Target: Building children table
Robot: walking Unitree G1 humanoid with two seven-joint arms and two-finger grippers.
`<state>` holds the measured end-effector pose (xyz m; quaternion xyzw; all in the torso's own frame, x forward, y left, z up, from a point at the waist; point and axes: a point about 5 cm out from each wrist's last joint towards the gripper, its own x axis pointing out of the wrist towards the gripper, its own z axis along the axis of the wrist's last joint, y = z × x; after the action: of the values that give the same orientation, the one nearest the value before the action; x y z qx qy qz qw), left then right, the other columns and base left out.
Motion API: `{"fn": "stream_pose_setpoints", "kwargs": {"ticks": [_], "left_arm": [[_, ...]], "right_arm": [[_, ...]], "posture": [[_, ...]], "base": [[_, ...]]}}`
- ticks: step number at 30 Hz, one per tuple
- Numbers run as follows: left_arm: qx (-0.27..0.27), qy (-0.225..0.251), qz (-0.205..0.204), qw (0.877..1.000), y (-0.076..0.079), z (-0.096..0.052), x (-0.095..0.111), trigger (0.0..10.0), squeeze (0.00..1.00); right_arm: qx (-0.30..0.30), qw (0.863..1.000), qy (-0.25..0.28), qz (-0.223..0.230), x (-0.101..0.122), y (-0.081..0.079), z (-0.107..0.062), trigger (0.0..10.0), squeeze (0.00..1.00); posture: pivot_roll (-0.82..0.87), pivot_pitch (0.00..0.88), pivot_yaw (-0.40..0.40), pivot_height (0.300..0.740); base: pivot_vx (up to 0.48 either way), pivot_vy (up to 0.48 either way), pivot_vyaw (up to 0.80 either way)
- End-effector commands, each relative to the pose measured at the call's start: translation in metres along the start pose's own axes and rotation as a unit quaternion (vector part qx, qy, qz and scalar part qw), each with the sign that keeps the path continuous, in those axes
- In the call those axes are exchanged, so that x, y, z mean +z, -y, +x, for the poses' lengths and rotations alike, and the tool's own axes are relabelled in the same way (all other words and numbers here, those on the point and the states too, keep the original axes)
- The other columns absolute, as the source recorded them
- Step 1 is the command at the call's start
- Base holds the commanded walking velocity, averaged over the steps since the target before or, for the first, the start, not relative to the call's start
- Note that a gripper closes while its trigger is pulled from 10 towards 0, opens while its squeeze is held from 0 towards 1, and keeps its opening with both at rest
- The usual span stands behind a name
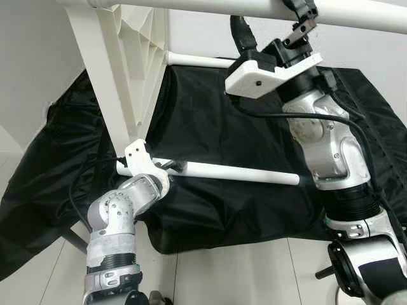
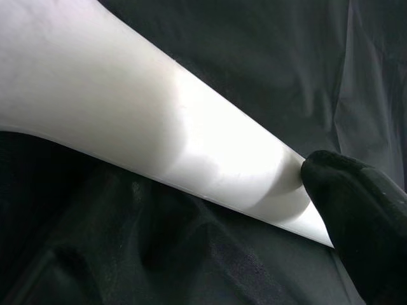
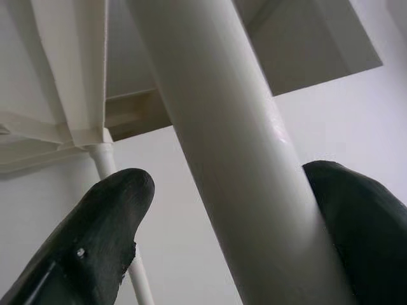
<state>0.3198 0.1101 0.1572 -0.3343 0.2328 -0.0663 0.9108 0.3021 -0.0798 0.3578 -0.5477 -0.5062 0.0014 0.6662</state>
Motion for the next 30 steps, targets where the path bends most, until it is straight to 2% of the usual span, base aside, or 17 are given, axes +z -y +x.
{"fn": "stream_pose_setpoints", "kwargs": {"ticks": [1,8,9,11,12,22,26,28,30], "left_arm": [[-0.016,-0.014,0.006,1.0,0.007,0.002,-0.007,10.0,0.0],[-0.02,-0.017,0.003,1.0,0.009,0.003,-0.009,10.0,0.0],[-0.022,-0.017,0.003,1.0,0.01,0.003,-0.009,10.0,0.0],[-0.022,-0.018,0.003,1.0,0.01,0.003,-0.009,10.0,0.0],[-0.024,-0.018,0.002,1.0,0.011,0.003,-0.009,10.0,0.0],[-0.023,-0.016,0.002,1.0,0.012,0.004,-0.011,10.0,0.0],[-0.023,-0.017,0.001,1.0,0.013,0.005,-0.013,10.0,0.0],[-0.026,-0.018,-0.001,1.0,0.018,0.006,-0.013,10.0,0.0],[-0.026,-0.018,-0.001,1.0,0.018,0.006,-0.013,10.0,0.0]], "right_arm": [[0.016,1.0,0.003,-0.003,0.002,-0.002,0.006,10.0,0.0],[0.042,0.999,-0.01,-0.003,0.003,-0.007,0.019,10.0,0.0],[0.046,0.999,-0.012,-0.003,0.003,-0.007,0.021,4.4,0.0],[0.048,0.999,-0.013,-0.003,0.003,-0.008,0.022,4.4,0.0],[0.05,0.999,-0.016,-0.002,0.003,-0.008,0.023,0.0,0.0],[0.034,0.998,-0.052,0.027,-0.003,0.003,0.022,0.0,0.0],[0.021,0.995,-0.075,0.056,-0.004,0.006,0.018,0.0,0.0],[-0.007,0.988,-0.111,0.107,-0.01,0.014,0.012,0.0,0.0],[-0.007,0.988,-0.111,0.107,-0.01,0.014,0.012,0.0,0.0]], "posture": [[-0.04,0.113,0.031,0.74],[-0.05,0.115,0.031,0.74],[-0.05,0.115,0.031,0.74],[-0.05,0.115,0.031,0.74],[-0.05,0.115,0.031,0.74],[-0.04,0.114,0.02,0.74],[-0.05,0.115,0.021,0.74],[-0.06,0.119,0.023,0.74],[-0.06,0.119,0.023,0.74]], "base": [[0.0,0.0,0.0],[0.0,0.0,0.0],[0.0,0.0,0.0],[0.0,0.0,0.0],[0.0,0.0,0.0],[0.0,0.0,0.0],[0.0,0.0,0.0],[0.0,0.0,0.0],[0.0,0.0,0.0]]}}
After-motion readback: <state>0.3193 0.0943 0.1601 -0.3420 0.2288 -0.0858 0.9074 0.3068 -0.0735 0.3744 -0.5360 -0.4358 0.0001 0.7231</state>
